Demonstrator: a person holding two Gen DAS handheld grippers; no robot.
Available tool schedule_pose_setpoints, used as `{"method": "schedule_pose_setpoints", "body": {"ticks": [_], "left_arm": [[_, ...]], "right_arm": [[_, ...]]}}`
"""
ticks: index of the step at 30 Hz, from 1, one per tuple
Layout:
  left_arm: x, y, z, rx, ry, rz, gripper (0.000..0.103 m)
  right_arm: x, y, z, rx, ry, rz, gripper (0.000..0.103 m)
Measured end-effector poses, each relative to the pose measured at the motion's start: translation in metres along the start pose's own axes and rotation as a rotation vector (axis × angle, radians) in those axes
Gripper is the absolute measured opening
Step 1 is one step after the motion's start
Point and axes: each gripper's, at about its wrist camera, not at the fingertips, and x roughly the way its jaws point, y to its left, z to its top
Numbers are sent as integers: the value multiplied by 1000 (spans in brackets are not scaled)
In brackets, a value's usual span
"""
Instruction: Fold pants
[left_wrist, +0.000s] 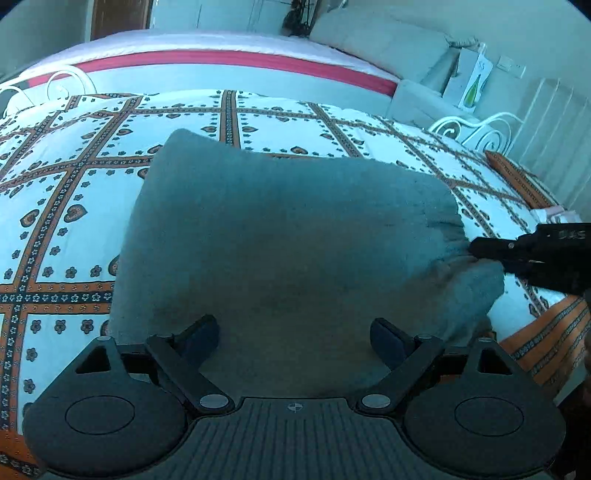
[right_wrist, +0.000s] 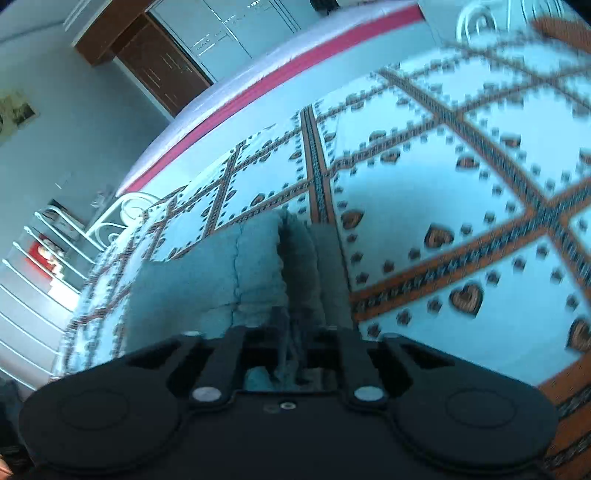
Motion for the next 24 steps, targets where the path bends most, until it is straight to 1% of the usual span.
{"method": "schedule_pose_setpoints", "body": {"ticks": [2,3,4,5,6,7,8,9,10,12,14,16,18,20,21,22,23,24], "left_arm": [[-2,-3,0,3,-5,-20,91],[0,-3,-1,-3,-4,-19,91],[2,-2,-1,-4,-2,-16,91],[4,-3,-1,2,-1,-13,91],[4,-3,0,8,-2,-12,91],[5,-4,0,9,-1,-10,91],[5,-3,-1,7,-1,-10,92],[5,-3,0,5,-1,-11,92],[5,-3,0,4,0,-11,92],[6,-2,1,0,1,-14,93],[7,-3,2,2,0,-12,94],[7,-3,2,3,-1,-9,95],[9,-3,1,7,1,-10,96],[10,-4,1,16,-2,-7,97],[10,-6,1,20,-3,-5,97],[10,-7,1,25,-4,-2,97],[10,-8,2,26,-7,-3,97],[9,-8,2,22,-9,-7,97]], "right_arm": [[-2,-6,-2,71,8,71,35],[-1,-6,-3,79,21,76,39],[0,-5,-4,77,27,70,53],[-1,-6,-6,80,31,67,76],[-1,-8,-8,94,39,62,81],[-2,-10,-12,115,50,65,80],[-4,-13,-16,128,70,72,77],[-5,-13,-20,132,83,53,77],[-7,-14,-22,134,78,44,77],[-4,-18,-26,173,102,88,73],[0,-20,-28,213,104,151,45],[0,-18,-28,212,86,155,43],[6,-14,-30,180,108,152,43],[23,-23,-31,263,159,195,44],[30,-28,-32,284,154,212,41],[32,-27,-32,285,126,202,33],[28,-22,-30,245,87,183,30],[21,-13,-30,198,52,175,29]]}}
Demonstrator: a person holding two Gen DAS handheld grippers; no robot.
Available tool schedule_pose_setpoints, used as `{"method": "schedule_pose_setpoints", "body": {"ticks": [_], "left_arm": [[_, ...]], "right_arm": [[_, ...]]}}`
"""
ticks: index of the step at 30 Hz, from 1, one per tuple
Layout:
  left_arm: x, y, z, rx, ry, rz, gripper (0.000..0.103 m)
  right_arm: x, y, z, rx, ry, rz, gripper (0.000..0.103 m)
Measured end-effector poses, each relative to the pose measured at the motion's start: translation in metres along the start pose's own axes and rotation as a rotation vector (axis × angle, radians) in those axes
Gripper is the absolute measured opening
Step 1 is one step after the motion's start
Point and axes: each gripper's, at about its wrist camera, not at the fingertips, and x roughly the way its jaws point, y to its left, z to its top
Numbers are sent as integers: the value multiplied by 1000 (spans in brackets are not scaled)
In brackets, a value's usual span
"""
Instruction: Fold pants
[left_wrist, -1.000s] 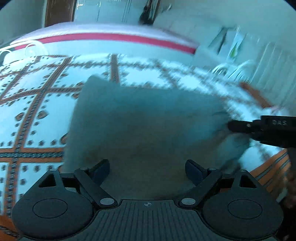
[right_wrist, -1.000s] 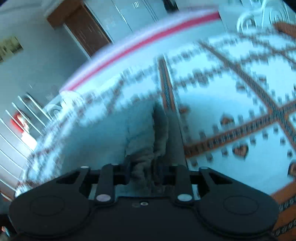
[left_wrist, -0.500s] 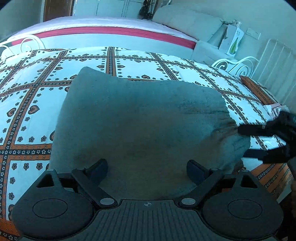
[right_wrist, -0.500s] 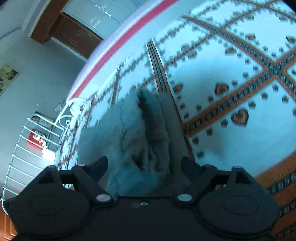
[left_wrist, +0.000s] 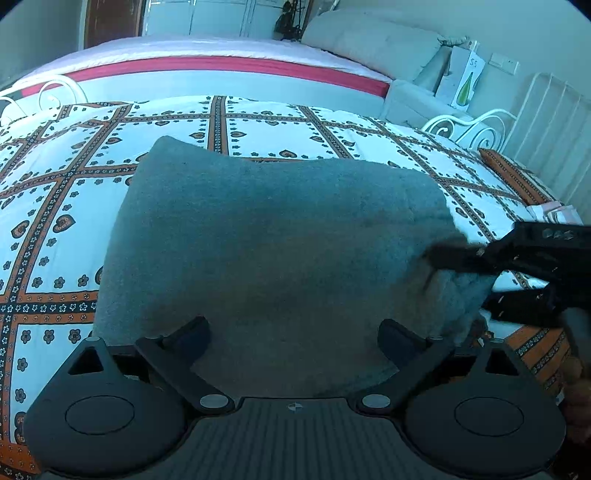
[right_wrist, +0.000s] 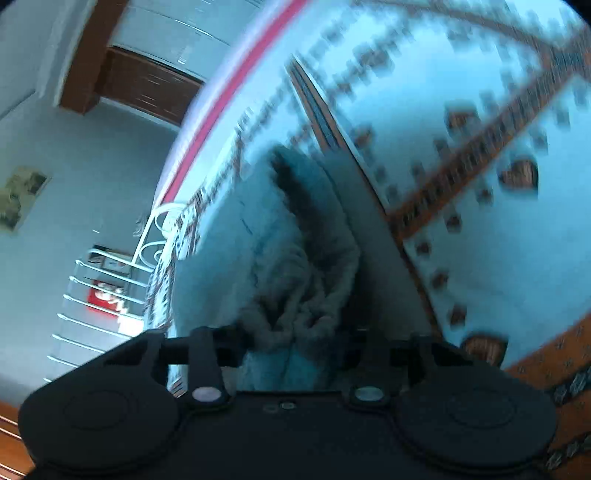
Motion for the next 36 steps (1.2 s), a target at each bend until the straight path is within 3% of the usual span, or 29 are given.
{"method": "schedule_pose_setpoints", "body": {"ticks": [4,6,8,10,11,13,15,18,23,27,29,30,31,34,36], "left_arm": [[-5,1,4,-51,-15,-56,97],[-3,-2,4,-62,-4,-81,97],[4,-6,2,-43,21,-75,98],[8,-10,-1,-4,33,-54,98],[6,-13,1,11,27,-51,98],[-1,-9,7,-16,21,-69,98],[-8,3,19,-79,11,-75,98],[-14,25,42,-151,-7,-56,98],[-5,50,69,-171,-35,-17,98],[9,50,89,-111,-58,9,97],[20,48,99,-68,-44,-1,77],[28,49,104,-55,-22,-14,57],[37,51,108,-53,3,-25,44],[62,53,111,-40,59,-36,35],[75,54,109,-43,83,-38,35]], "right_arm": [[-23,36,-5,-169,-89,9,26],[-33,35,-5,-183,-133,-14,26],[-28,15,-4,-136,-101,-100,28],[-12,-9,-4,-58,-7,-149,34],[-12,-11,-5,-49,-8,-143,42],[-24,2,-1,-101,-56,-174,59],[-41,17,-1,-191,-144,-212,60],[-62,37,-2,-323,-240,-246,53],[-34,65,-2,-470,-163,-199,22],[-1,82,3,-514,-135,-177,17],[12,95,7,-547,-127,-174,14],[15,100,6,-558,-122,-174,12],[24,103,9,-566,-117,-174,11],[46,105,18,-578,-92,-204,9],[61,97,20,-588,-66,-244,8]]}}
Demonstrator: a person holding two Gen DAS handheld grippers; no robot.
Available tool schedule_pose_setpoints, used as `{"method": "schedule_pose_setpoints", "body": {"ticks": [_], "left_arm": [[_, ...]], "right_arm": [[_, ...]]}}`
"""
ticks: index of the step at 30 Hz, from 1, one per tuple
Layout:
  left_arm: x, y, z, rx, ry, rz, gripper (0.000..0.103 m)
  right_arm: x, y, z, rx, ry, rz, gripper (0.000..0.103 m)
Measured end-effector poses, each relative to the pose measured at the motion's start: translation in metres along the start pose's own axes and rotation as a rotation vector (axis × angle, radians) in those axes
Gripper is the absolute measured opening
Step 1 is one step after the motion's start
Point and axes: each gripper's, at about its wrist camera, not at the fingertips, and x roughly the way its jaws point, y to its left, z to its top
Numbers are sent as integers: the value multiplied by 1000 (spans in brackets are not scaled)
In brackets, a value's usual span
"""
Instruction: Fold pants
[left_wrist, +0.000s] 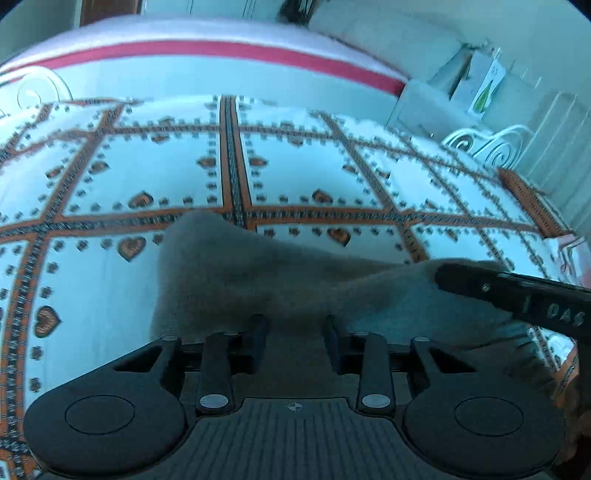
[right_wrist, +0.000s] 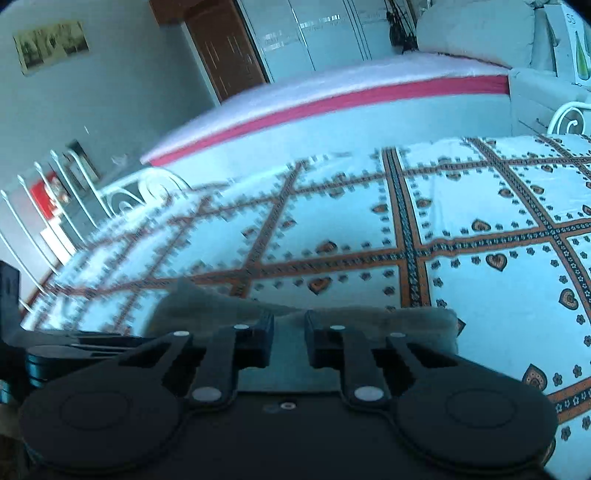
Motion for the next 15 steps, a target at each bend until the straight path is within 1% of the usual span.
{"method": "schedule_pose_setpoints", "body": {"ticks": [2,5,8,9,10,11,12,13,14,15], "left_arm": [[9,0,0,3,-8,15,35],[19,9,6,-52,-34,39,32],[25,16,11,-129,-37,37,32],[24,12,11,-128,-38,41,32],[23,3,10,-86,-47,40,32],[23,-5,9,-40,-56,52,32],[25,-6,8,-28,-62,70,32],[28,-2,8,-58,-67,73,32],[28,4,10,-102,-70,64,32],[28,11,12,-138,-79,60,32]], "right_arm": [[12,-6,-6,-4,38,-19,0],[22,-14,-18,-1,91,-18,0],[23,-16,-22,-12,95,-14,0],[19,-13,-20,-2,87,-18,0],[11,-6,-17,-18,50,-2,1],[3,7,-14,-71,4,9,9],[2,18,-12,-113,-13,20,10],[8,22,-11,-118,10,41,7],[18,21,-12,-89,54,56,7],[26,17,-14,-61,86,52,7]]}}
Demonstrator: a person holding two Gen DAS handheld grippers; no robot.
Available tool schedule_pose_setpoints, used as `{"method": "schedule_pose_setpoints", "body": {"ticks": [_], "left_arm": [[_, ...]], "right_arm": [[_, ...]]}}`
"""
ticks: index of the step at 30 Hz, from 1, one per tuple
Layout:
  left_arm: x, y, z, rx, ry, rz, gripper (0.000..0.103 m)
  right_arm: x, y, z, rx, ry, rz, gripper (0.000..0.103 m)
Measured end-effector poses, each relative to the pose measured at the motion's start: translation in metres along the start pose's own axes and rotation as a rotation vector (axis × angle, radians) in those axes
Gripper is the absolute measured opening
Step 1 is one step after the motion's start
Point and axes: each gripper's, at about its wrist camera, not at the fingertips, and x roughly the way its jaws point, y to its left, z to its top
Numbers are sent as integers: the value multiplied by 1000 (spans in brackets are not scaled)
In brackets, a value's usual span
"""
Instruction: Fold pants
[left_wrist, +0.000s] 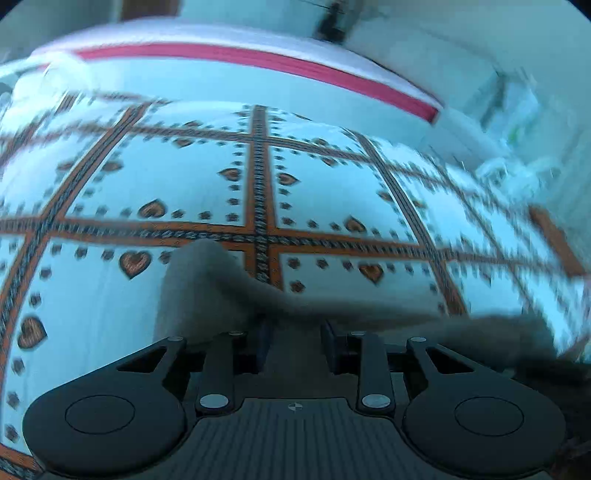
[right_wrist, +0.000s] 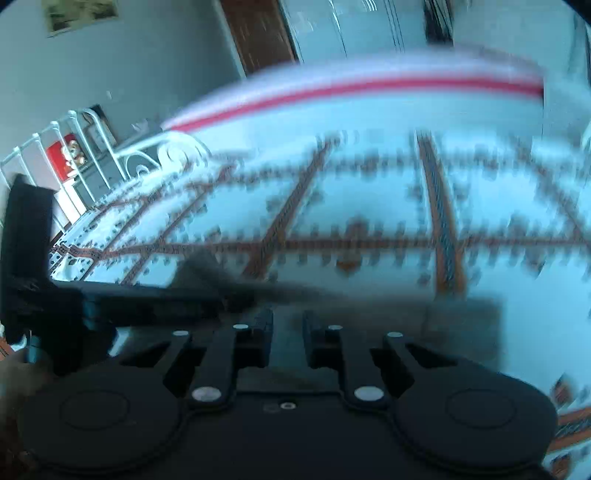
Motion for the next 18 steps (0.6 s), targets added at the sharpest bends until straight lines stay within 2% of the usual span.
{"method": "schedule_pose_setpoints", "body": {"ticks": [1,2,4,5,8,9,10,11,12,14,15,16,18], "left_arm": [[0,3,2,-6,-13,11,32],[1,6,4,-10,-25,26,31],[7,15,4,-49,-16,26,22],[9,18,5,-64,-15,30,21],[4,25,7,-164,-36,-6,22],[0,24,8,-173,-55,-17,22],[-5,21,8,-164,-70,-19,22],[-10,18,9,-153,-82,-29,22],[-13,17,9,-144,-82,-44,25],[-18,14,7,-138,-42,-71,37],[-19,13,5,-136,-11,-84,49],[-19,12,3,-128,18,-100,52],[-21,9,-1,-95,53,-122,52]], "right_arm": [[9,-7,-2,24,27,-10,0],[15,-13,-4,37,40,-27,0],[18,-30,-3,102,22,-54,0],[16,-35,-1,134,18,-54,0],[8,-26,0,110,6,-55,0],[2,-19,-1,94,-12,-42,5],[-3,-12,-1,78,-34,-14,20],[-5,-6,1,58,-44,4,22],[-6,-1,4,40,-48,13,21],[-7,1,7,45,-45,28,22],[-5,0,9,59,-38,31,22],[-4,0,9,68,-32,33,22],[1,-1,9,70,-15,33,22]]}}
